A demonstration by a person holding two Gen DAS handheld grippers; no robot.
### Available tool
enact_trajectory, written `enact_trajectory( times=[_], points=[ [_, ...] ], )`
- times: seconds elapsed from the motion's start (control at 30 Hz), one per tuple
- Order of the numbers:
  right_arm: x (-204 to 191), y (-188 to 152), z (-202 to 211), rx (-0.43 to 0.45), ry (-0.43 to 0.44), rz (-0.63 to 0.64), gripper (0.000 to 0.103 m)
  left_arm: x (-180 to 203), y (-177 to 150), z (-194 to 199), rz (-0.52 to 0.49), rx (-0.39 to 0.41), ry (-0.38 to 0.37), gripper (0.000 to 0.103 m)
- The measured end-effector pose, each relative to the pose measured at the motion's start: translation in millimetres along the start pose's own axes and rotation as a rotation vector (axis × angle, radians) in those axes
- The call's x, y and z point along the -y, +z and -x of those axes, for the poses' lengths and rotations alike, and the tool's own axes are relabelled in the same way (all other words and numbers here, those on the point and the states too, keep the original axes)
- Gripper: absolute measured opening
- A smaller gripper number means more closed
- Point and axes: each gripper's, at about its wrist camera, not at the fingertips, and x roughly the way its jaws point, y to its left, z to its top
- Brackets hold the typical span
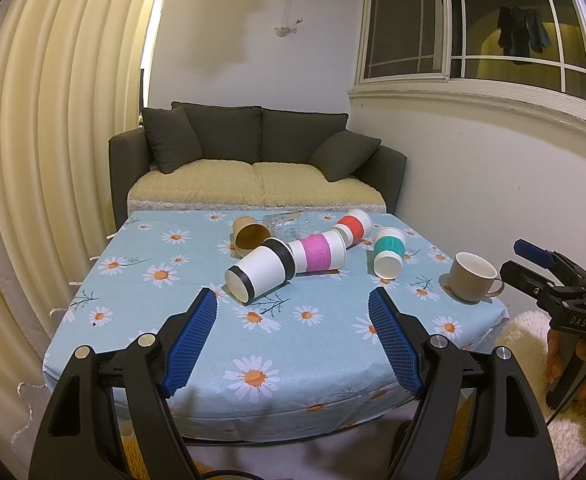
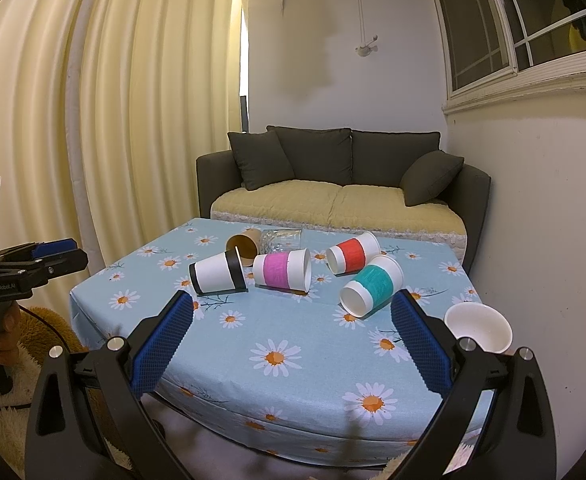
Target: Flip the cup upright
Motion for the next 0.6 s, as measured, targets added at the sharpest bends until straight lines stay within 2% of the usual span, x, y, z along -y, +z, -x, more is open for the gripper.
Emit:
enact_trajectory(
  times=[0.6],
  points=[
    [-0.4, -1.4, 1.3, -0.004, -0.002, -0.002, 0.098, 7.6, -2.1, -3.4, -0.006, -0.006, -0.001, 0.077]
  ],
)
